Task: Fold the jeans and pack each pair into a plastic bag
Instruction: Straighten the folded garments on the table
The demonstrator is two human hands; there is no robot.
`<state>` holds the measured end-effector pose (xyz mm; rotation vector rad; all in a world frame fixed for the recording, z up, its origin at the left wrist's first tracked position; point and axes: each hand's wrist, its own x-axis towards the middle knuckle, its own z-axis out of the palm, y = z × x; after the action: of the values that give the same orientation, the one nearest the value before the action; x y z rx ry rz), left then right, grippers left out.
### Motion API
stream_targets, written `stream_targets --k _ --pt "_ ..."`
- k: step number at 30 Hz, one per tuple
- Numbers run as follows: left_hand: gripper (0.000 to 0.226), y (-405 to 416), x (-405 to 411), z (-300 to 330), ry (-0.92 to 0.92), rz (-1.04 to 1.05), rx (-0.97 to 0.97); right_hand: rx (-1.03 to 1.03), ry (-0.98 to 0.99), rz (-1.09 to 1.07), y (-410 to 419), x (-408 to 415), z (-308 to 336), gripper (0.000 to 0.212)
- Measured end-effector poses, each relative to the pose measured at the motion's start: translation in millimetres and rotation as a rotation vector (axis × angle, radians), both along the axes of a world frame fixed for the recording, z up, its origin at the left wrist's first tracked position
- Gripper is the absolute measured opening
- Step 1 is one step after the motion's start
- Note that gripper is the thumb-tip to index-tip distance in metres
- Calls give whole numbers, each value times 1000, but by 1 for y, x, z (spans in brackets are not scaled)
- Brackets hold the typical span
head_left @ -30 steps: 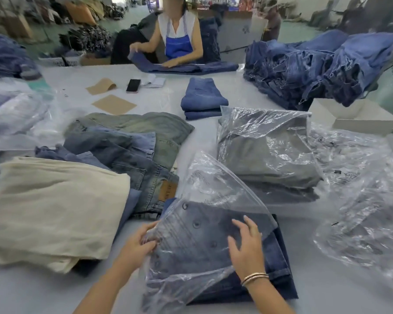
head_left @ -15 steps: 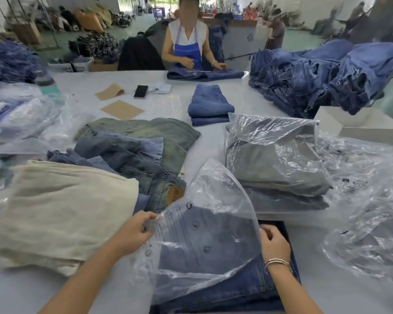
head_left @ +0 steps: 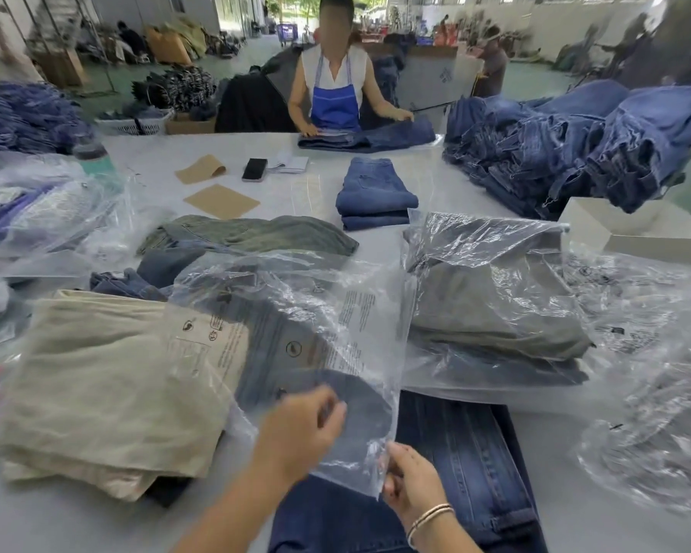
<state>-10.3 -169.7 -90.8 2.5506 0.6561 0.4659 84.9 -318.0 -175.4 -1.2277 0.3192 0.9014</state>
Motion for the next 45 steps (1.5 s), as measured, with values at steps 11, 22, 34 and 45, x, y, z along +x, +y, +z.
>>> stream_targets --k 11,22,34,45 --pt "5 -37 -19 -90 179 323 -1105 -67 69 111 21 -19 -11 14" --pt "16 -47 -27 -97 -84 481 -1212 -190 -244 551 17 -29 -23 15" --pt "22 -41 -66 -97 106 335 -941 -207 -190 472 24 -21 -19 22" --pt "22 34 -177 -97 187 558 -828 -206 -232 150 64 37 10 19"
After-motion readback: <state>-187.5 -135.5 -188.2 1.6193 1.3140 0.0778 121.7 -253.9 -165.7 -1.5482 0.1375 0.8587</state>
